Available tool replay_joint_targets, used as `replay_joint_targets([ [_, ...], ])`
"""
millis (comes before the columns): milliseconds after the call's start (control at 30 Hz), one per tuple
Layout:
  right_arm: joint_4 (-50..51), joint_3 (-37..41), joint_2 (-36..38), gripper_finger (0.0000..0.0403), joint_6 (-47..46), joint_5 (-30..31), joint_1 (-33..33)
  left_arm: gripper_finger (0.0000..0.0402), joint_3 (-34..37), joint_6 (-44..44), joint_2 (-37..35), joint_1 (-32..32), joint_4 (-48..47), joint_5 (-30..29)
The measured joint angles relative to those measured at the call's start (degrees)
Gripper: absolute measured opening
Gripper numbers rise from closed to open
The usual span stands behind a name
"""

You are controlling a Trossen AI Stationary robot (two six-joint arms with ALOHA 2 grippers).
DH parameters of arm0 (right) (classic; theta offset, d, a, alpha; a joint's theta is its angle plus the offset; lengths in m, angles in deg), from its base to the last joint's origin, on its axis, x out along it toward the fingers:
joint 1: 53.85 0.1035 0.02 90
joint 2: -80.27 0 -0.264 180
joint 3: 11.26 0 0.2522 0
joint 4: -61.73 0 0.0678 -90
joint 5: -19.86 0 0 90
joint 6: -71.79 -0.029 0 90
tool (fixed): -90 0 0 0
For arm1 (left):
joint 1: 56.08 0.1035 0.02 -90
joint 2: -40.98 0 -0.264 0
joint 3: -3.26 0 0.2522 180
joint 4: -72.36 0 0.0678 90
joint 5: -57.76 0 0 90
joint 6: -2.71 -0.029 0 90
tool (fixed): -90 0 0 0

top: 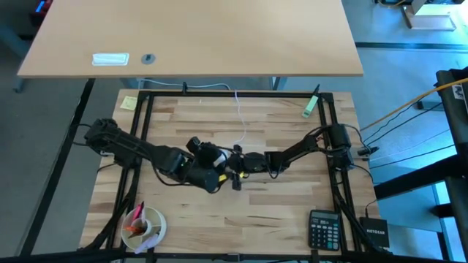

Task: Screw lightbulb
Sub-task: Insert the lightbulb into the lamp

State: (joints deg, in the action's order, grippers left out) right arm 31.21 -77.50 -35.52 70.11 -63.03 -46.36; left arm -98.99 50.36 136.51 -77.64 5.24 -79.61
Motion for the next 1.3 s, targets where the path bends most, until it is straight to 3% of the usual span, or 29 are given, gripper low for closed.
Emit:
replay_joint_targets([
  [333,5.1,-0.2,3.7,0.0178,-1.7,1.4,-0.9,0.0251,0.0,12.0,1.6,-1.5,-8.2,-1.2],
  [667,5.1,-0.5,4.1,0.0178,-1.1,1.3,-0.8,0.0251,0.0,7.5,2.4,0.6,-3.0,-0.9],
  [1067,5.1,-0.5,4.1,0.0178,-1.4,4.3,-0.7,0.0251,0.0,11.1,3.7,1.3,-4.2,1.9],
  [1300,4.7,-0.7,4.1,0.0178,-1.5,2.6,-0.8,0.0251,-0.1,9.0,4.2,1.5,-4.1,2.0],
])
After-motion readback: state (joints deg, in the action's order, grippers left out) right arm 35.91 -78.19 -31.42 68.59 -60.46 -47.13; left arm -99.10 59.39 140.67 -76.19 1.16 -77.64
